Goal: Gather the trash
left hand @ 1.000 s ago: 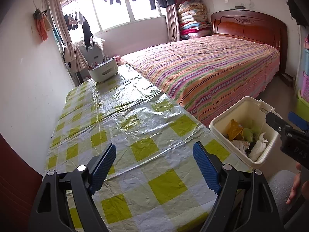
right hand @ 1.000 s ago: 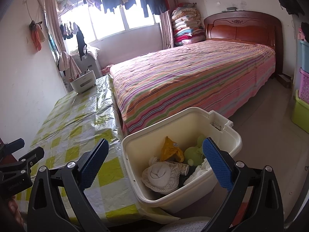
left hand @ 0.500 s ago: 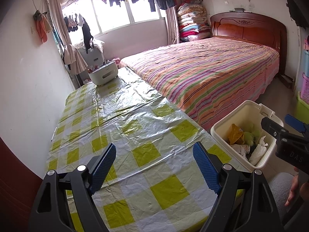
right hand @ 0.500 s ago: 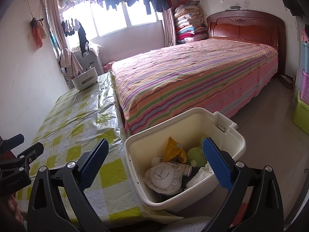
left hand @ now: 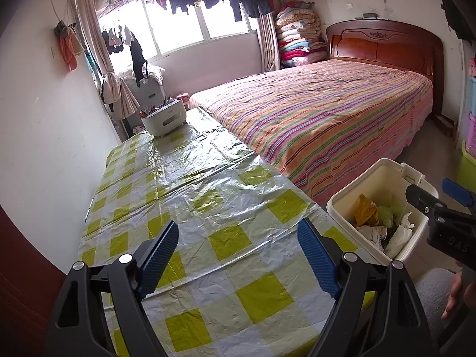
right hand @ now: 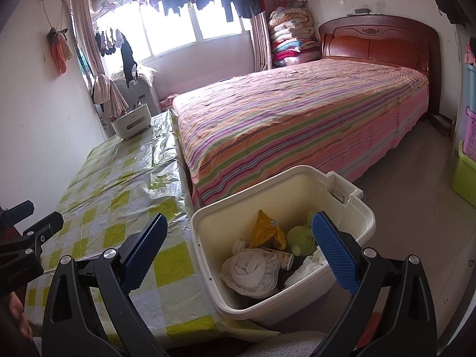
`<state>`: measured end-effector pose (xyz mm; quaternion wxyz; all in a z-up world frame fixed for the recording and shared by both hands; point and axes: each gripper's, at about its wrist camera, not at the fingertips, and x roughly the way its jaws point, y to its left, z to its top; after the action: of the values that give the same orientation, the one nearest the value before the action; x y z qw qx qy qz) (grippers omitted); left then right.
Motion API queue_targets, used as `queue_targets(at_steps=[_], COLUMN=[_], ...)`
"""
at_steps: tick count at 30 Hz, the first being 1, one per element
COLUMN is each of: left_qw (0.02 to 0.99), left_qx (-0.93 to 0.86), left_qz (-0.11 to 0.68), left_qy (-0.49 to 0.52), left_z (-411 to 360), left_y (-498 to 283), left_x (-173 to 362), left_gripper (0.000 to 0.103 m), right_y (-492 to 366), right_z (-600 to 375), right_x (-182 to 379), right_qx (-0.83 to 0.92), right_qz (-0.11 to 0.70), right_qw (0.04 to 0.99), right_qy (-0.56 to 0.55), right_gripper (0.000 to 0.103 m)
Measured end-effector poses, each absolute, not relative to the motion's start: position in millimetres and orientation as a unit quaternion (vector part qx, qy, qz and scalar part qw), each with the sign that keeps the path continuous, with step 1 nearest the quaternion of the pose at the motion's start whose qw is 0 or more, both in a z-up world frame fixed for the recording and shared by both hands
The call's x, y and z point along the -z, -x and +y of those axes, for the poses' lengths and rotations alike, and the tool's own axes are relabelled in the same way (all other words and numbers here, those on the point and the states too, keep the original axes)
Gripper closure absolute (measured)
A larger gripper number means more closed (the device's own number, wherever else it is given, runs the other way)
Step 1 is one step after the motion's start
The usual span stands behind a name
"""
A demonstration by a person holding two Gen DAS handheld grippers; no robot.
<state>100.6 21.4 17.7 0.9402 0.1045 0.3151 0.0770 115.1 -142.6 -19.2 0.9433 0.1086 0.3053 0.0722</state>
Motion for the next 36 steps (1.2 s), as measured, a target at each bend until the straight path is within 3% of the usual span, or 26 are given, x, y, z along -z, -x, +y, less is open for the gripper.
queue_targets(at_steps=[29,30,32,36], left_qw=[0.932,0.931,0.932,0.932], left_qx=[-0.077,-0.078,-0.081,-0.084], left_qz=[0.334,0.335,0.333,0.33], left_qy=[-0.119,-0.12,-0.12,-0.122], left_z=[0.9,0.6,0.0,-1.1], left_y=[-110.5,-110.8,-110.8,-110.6], left_x=[-9.5,-9.1,-8.9,-9.8], left_gripper=[0.023,0.022,0.011,0.011], right_y=[-119.7,-119.2,-119.8,-119.5], right_z=[-153.8,-154.2,-154.8,-156.5], right_x=[29.2,29.0,30.0,30.7], right_qx=[-0.072,-0.071,-0.07,-0.07], right_qz=[0.314,0.313,0.314,0.315], right_qw=[0.939,0.939,0.939,0.939], right_qy=[-0.119,-0.12,-0.12,-0.121], right_gripper=[0.007,0.007,0.007,0.007])
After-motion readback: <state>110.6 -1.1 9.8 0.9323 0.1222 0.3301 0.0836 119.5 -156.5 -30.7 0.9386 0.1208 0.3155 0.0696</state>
